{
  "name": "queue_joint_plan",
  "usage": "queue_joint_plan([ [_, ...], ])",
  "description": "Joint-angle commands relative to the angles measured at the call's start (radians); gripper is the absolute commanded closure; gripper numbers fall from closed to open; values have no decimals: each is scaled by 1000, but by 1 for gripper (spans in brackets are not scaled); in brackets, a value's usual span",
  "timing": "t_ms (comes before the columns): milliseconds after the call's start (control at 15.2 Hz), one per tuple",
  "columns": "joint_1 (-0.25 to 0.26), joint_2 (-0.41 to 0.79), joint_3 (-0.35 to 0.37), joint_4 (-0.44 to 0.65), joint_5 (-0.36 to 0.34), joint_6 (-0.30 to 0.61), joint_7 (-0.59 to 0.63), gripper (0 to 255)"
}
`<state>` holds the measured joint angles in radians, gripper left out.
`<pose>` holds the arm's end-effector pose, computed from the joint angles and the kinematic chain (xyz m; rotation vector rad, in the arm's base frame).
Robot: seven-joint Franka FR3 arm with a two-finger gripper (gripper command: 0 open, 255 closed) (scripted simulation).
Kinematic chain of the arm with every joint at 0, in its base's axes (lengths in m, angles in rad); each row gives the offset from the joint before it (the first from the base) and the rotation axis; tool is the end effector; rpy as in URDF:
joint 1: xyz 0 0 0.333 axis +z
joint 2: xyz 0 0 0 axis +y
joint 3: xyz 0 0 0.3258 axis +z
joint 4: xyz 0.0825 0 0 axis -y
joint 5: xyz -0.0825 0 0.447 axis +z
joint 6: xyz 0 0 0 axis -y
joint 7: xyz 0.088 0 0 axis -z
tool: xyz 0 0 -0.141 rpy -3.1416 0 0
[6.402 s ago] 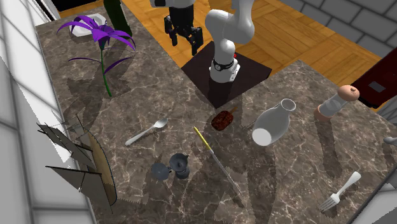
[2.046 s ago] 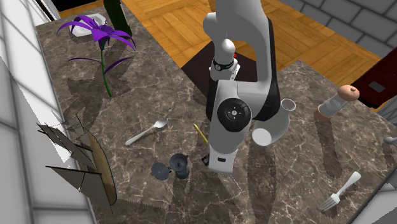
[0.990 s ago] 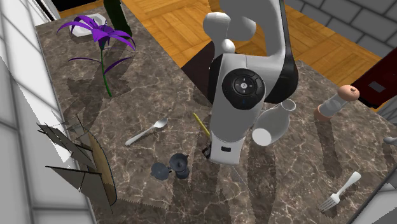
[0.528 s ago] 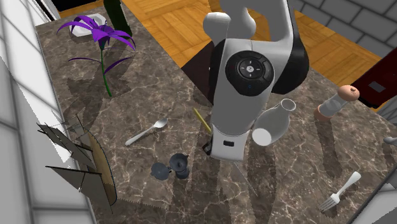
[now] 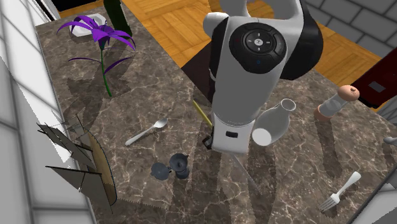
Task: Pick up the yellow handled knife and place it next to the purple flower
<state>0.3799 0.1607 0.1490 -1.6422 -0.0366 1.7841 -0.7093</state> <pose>0.5853 0.3316 0.4773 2.5442 1.8251 -0.0281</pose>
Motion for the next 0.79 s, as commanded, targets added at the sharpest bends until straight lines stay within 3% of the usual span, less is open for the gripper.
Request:
queue_joint_plan([
  [0, 1, 1, 1, 30, 0, -29, 1, 255],
  [726, 5, 19, 2, 202, -2, -184, 0, 255],
])
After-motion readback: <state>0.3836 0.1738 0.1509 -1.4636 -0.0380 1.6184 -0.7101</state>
